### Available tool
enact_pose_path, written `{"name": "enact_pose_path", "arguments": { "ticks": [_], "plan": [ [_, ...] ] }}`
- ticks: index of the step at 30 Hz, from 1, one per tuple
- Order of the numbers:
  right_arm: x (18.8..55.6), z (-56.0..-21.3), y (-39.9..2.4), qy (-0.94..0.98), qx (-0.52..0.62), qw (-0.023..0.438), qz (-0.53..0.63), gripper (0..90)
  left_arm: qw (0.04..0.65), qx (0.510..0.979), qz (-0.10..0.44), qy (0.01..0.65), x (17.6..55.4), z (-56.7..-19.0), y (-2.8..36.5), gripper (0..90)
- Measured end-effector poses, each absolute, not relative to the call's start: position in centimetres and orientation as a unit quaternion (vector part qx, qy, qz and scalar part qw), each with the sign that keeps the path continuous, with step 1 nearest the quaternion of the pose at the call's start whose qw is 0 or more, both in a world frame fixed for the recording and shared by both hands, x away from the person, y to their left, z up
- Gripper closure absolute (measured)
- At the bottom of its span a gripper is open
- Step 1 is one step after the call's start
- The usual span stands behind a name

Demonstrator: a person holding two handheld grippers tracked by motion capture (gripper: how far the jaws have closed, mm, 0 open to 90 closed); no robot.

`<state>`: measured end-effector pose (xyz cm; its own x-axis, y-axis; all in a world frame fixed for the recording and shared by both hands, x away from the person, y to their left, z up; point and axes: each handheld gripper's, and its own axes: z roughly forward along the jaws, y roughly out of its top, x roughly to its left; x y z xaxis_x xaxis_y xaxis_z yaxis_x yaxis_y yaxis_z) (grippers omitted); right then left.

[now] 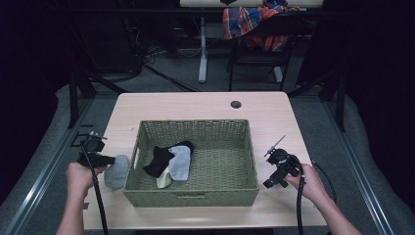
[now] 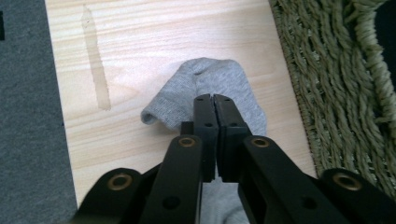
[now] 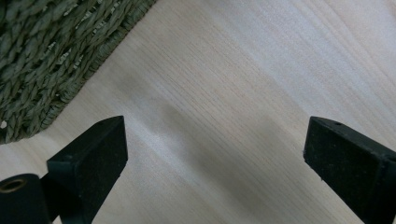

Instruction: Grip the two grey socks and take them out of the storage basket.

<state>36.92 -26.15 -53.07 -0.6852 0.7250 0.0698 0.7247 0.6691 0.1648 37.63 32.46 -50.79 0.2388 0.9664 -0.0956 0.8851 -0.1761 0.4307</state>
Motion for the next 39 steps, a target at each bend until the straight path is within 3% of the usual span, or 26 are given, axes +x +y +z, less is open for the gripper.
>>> {"name": "enact_pose_path", "arguments": {
  "ticks": [8, 10, 12, 17, 31, 39],
  "plan": [
    [36.4, -53.5, -26.0, 0.898, 0.423, 0.010, 0.126, 5.8, 0.228, 0.746, 0.104, 0.617, 36.9, -49.1, 32.9, 57.7],
    [37.2, -52.5, -26.3, 0.926, 0.372, -0.004, 0.059, 5.9, 0.238, 0.744, 0.113, 0.614, 36.6, -47.9, 32.5, 47.0],
    [36.8, -53.1, -26.2, 0.910, 0.403, 0.003, 0.098, 5.9, 0.247, 0.744, 0.129, 0.607, 36.3, -46.8, 31.9, 35.3],
    [36.8, -52.9, -26.2, 0.912, 0.399, 0.004, 0.093, 5.8, 0.265, 0.752, 0.150, 0.585, 36.0, -44.7, 30.1, 17.1],
    [36.8, -52.9, -26.4, 0.908, 0.407, 0.002, 0.104, 4.7, 0.289, 0.780, 0.184, 0.523, 35.6, -42.1, 24.4, 0.5],
    [36.8, -53.1, -26.6, 0.899, 0.422, -0.005, 0.117, 1.5, 0.284, 0.800, 0.174, 0.499, 36.4, -42.5, 21.2, 0.1]
  ]
}}
